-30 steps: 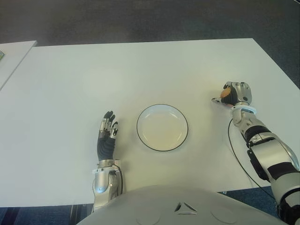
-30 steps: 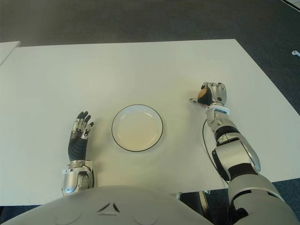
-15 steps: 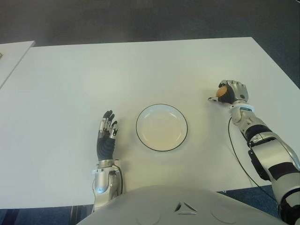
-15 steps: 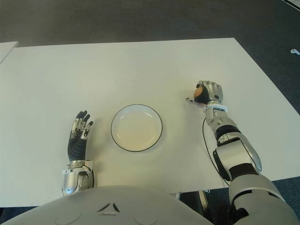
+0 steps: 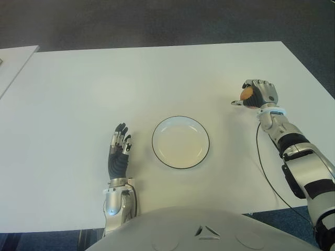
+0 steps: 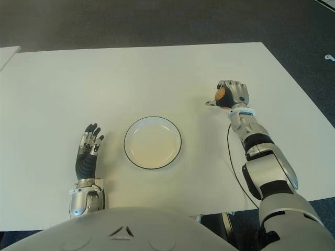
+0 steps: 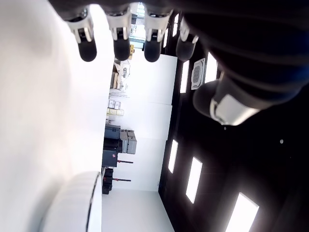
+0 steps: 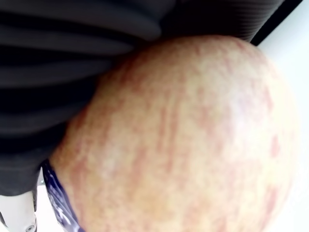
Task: Put the apples into the plate.
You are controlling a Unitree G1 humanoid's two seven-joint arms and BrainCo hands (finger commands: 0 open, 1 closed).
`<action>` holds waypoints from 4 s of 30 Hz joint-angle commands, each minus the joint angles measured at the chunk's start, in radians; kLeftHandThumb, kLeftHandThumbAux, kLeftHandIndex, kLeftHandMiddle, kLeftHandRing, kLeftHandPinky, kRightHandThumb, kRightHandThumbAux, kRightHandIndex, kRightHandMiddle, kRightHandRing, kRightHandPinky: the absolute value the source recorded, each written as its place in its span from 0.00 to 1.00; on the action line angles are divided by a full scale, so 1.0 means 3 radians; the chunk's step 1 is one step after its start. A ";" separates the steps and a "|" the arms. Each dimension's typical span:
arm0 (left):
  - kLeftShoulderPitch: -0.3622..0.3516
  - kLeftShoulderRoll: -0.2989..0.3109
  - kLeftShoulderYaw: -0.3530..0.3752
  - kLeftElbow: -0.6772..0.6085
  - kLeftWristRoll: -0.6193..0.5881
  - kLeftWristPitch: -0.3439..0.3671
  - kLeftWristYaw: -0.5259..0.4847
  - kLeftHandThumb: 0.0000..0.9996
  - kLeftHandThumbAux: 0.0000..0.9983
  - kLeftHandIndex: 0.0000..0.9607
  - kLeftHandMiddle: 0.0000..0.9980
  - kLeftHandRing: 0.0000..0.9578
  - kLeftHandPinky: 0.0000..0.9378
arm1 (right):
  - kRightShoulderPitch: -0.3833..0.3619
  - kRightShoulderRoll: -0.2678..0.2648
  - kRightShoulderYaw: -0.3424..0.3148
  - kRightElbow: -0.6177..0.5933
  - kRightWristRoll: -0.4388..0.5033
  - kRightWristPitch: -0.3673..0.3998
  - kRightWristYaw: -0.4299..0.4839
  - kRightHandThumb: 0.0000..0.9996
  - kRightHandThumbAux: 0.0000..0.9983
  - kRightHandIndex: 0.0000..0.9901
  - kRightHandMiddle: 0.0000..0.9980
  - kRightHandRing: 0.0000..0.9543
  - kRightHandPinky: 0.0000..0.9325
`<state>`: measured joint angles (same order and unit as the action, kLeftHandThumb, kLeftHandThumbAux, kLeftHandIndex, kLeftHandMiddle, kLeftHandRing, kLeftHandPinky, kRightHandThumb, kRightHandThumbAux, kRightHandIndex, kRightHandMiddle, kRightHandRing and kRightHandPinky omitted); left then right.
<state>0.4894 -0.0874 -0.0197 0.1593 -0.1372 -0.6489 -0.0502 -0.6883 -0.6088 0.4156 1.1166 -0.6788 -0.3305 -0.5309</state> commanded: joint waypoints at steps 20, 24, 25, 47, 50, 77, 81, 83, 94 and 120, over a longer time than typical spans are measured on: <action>0.0047 -0.0090 -0.0041 0.0118 0.0018 0.0145 0.0020 0.07 0.56 0.06 0.06 0.05 0.03 | 0.0312 -0.0105 -0.0158 -0.1842 -0.0157 0.0189 0.0295 0.86 0.68 0.40 0.54 0.89 0.89; 0.0093 -0.0102 -0.0078 0.0082 0.0048 0.0129 0.0015 0.07 0.56 0.05 0.06 0.05 0.03 | 0.0390 -0.0071 -0.0189 -0.1969 -0.0122 0.0141 0.0396 0.86 0.68 0.40 0.54 0.90 0.90; 0.0089 -0.0097 -0.0078 0.0079 0.0058 0.0134 0.0017 0.07 0.56 0.05 0.06 0.05 0.03 | 0.0405 -0.0049 -0.0185 -0.2004 -0.0122 0.0132 0.0424 0.86 0.68 0.40 0.54 0.90 0.90; 0.0108 -0.0159 -0.0165 -0.0084 0.0071 0.0288 0.0083 0.10 0.55 0.07 0.06 0.05 0.04 | 0.0917 0.0390 0.0234 -0.3197 -0.0402 -0.0056 0.1358 0.86 0.68 0.41 0.53 0.90 0.88; 0.0108 -0.0152 -0.0172 -0.0069 0.0064 0.0256 0.0075 0.10 0.55 0.07 0.06 0.04 0.03 | 0.0954 0.0468 0.0310 -0.3211 -0.0431 -0.0150 0.1358 0.86 0.67 0.41 0.53 0.89 0.88; 0.0143 -0.0189 -0.0279 -0.0145 0.0037 0.0366 0.0126 0.11 0.56 0.07 0.07 0.06 0.04 | 0.1412 0.0352 0.0580 -0.4045 -0.0905 -0.0524 0.1903 0.86 0.68 0.41 0.52 0.81 0.83; 0.0188 -0.0196 -0.0315 -0.0203 0.0075 0.0373 0.0145 0.11 0.56 0.07 0.07 0.06 0.04 | 0.1409 0.0328 0.0574 -0.4080 -0.0913 -0.0565 0.1971 0.86 0.68 0.41 0.52 0.82 0.85; 0.0206 -0.0198 -0.0333 -0.0236 0.0101 0.0393 0.0164 0.11 0.57 0.07 0.07 0.06 0.05 | 0.1401 0.0310 0.0577 -0.4083 -0.0909 -0.0603 0.1988 0.86 0.67 0.41 0.52 0.83 0.87; 0.0212 -0.0184 -0.0405 -0.0306 0.0089 0.0463 0.0228 0.10 0.58 0.07 0.07 0.06 0.04 | 0.1544 0.0319 0.0475 -0.4151 -0.0953 -0.0570 0.1931 0.86 0.67 0.42 0.53 0.84 0.85; 0.0118 -0.0181 -0.0324 -0.0084 0.0106 0.0279 0.0265 0.06 0.52 0.04 0.02 0.01 0.03 | 0.1467 0.0273 0.0313 -0.4156 -0.0783 -0.0477 0.2609 0.04 0.40 0.00 0.00 0.00 0.00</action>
<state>0.5408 -0.0992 -0.1269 0.0915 -0.1075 -0.5735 0.0123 -0.2431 -0.5286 0.5137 -0.1305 -0.9198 -0.4733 0.2414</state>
